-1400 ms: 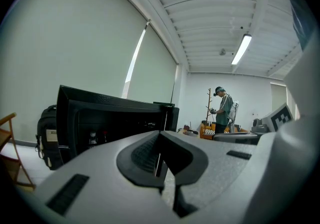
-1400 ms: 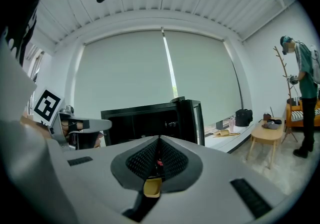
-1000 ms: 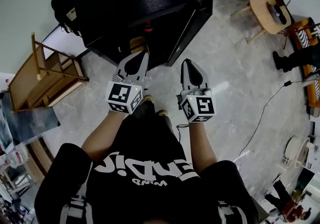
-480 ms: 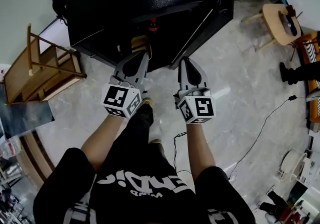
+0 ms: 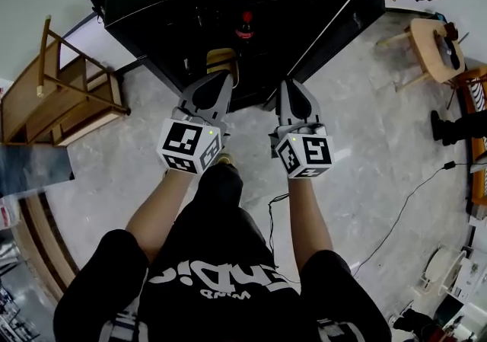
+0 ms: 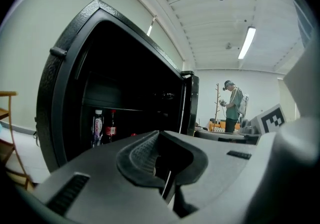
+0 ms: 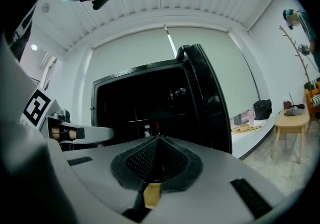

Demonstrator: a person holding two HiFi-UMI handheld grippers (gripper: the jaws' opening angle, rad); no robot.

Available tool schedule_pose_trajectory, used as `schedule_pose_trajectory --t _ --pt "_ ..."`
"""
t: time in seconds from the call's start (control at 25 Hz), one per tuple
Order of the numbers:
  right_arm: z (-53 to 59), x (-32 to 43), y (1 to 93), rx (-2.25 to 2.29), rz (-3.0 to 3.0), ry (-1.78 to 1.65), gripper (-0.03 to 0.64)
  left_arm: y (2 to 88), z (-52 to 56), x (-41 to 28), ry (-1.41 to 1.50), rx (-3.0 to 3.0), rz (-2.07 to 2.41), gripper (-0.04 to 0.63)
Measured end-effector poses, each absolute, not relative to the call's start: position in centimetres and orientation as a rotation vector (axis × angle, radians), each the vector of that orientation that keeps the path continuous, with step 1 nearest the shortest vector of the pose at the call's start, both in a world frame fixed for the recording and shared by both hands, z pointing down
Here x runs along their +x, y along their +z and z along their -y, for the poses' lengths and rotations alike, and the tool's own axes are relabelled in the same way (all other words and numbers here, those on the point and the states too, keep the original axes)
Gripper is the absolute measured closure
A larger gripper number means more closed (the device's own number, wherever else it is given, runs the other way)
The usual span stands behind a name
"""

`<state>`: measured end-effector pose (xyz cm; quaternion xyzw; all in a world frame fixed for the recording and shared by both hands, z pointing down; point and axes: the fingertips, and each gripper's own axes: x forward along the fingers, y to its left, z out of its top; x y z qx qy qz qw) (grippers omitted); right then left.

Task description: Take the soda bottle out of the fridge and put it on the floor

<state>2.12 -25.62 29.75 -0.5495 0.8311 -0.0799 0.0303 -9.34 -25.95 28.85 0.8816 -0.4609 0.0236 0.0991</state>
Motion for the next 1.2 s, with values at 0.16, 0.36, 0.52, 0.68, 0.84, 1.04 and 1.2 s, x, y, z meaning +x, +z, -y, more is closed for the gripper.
schedule_pose_trajectory --t 0.16,0.36,0.52,0.68,0.84,1.04,1.2 --pt "26.1 1.0 32.4 -1.666 -2.568 -0.242 0.594 30.9 26.0 -9.5 0.045 2.627 1.356 0.589" --pt "26.6 -0.3 34.8 -1.633 -2.577 -0.257 0.592 33.2 25.8 -10.4 0.036 2.629 1.363 0.589" --pt "26.6 -0.6 35.7 -1.601 -2.616 -0.239 0.559 34.1 25.5 -9.7 0.047 2.64 1.364 0.589" --pt "27.5 -1.9 36.5 -1.532 -2.676 -0.245 0.422 34.9 25.8 -9.7 0.044 2.645 1.361 0.589" --pt "29.1 -2.2 37.4 -1.502 -2.689 -0.276 0.296 35.4 26.1 -9.8 0.046 2.642 1.362 0.589" --pt "32.9 -3.1 38.4 -1.487 -2.726 -0.269 0.293 36.3 26.4 -10.3 0.061 2.63 1.366 0.589" --pt "36.4 -3.9 39.9 -1.51 -2.779 -0.242 0.288 36.8 26.7 -10.6 0.067 2.615 1.371 0.589"
